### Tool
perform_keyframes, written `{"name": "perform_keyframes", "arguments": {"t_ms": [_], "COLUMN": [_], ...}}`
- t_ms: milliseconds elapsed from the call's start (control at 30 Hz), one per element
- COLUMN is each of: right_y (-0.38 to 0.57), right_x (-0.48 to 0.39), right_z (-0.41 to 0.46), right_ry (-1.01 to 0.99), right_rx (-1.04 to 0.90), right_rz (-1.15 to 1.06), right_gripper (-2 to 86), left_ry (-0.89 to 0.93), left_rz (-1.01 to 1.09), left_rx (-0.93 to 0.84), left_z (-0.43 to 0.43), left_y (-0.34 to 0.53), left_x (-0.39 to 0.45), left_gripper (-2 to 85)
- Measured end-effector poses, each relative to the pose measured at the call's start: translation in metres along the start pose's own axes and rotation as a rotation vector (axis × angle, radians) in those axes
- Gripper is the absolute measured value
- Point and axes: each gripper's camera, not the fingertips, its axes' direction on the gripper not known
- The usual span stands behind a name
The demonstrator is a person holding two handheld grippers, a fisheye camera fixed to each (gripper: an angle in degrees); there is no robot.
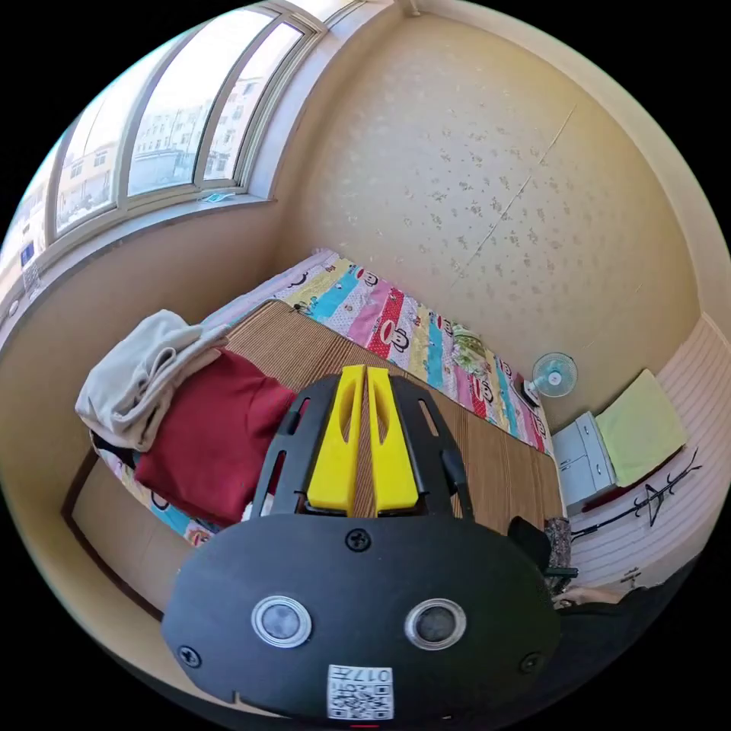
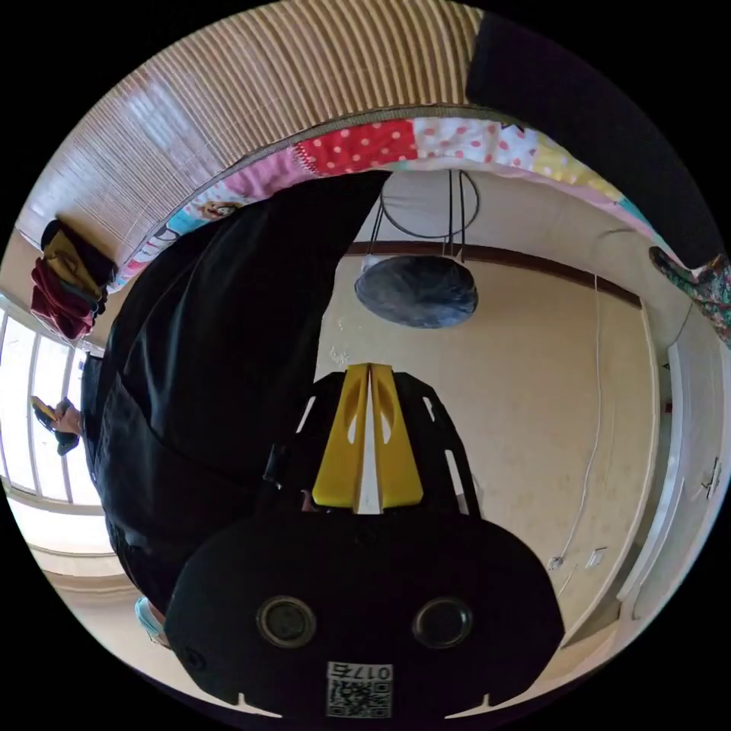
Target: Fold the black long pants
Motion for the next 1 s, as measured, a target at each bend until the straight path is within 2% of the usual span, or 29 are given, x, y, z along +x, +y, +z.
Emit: {"name": "perform_keyframes", "arguments": {"t_ms": [133,333,433,600,667,733,800,900,1000], "right_y": [0.054,0.121,0.131,0.126,0.114,0.085,0.082,0.113,0.128], "right_x": [0.052,0.131,0.156,0.177,0.172,0.155,0.136,0.117,0.118], "right_z": [-0.071,-0.157,-0.181,-0.21,-0.21,-0.2,-0.196,-0.198,-0.188], "right_ry": [-0.085,-0.192,-0.269,-0.487,-0.569,-0.672,-0.662,-0.523,-0.613], "right_rx": [0.32,0.631,0.698,0.831,0.832,0.731,0.734,0.875,0.852], "right_rz": [-0.02,0.088,0.158,0.246,0.232,0.178,0.168,0.289,0.174], "right_gripper": [3.3,6.8,8.7,11.8,12.2,12.2,11.4,7.4,6.3], "left_ry": [0.081,0.242,0.235,0.097,0.04,0.01,-0.015,-0.043,-0.034], "left_rz": [0.007,-0.049,-0.083,-0.141,-0.201,-0.233,-0.243,-0.211,-0.144], "left_rx": [-0.004,-0.137,-0.148,-0.168,-0.161,-0.149,-0.138,-0.128,-0.143], "left_z": [0.024,0.055,0.048,0.026,0.013,0.004,0.0,0.004,0.023], "left_y": [0.048,0.107,0.138,0.175,0.186,0.191,0.192,0.186,0.176], "left_x": [0.074,0.15,0.166,0.165,0.159,0.157,0.161,0.182,0.214], "left_gripper": [-1.0,-1.0,-1.0,-1.0,-1.0,-1.0,-1.0,-1.0,-1.0]}}
